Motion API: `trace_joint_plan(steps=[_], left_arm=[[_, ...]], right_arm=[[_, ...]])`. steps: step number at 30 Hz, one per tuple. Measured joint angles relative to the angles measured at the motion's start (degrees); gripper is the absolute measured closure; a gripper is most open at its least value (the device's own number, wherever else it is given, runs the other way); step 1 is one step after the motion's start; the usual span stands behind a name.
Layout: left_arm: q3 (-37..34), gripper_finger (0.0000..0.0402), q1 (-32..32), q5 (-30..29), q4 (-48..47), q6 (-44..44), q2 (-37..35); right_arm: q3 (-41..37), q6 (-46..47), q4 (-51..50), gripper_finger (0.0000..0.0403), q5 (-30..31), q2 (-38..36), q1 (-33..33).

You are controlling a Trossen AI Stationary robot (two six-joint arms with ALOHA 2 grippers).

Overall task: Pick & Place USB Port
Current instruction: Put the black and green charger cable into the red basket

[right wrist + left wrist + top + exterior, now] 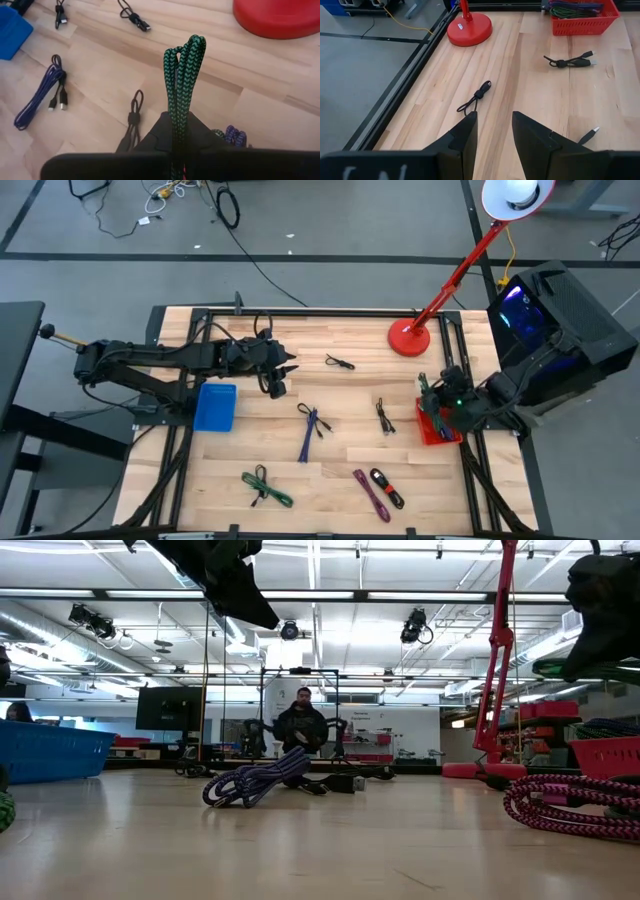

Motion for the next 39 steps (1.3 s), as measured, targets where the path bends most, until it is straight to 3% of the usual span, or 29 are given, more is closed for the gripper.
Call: trace_joint_plan(steps=[25, 39], left_arm=[[0.0, 0.0275, 0.0, 0.0, 0.0, 0.0, 0.0], [0.0, 0.0275, 0.0, 0.0, 0.0, 0.0, 0.0]], right_arm=[[0.0, 1.1, 1.3, 0.0393, -0.6, 17.5, 4.1], [0.0, 2.0, 2.2, 0.0393, -0.7, 21.0, 4.3]])
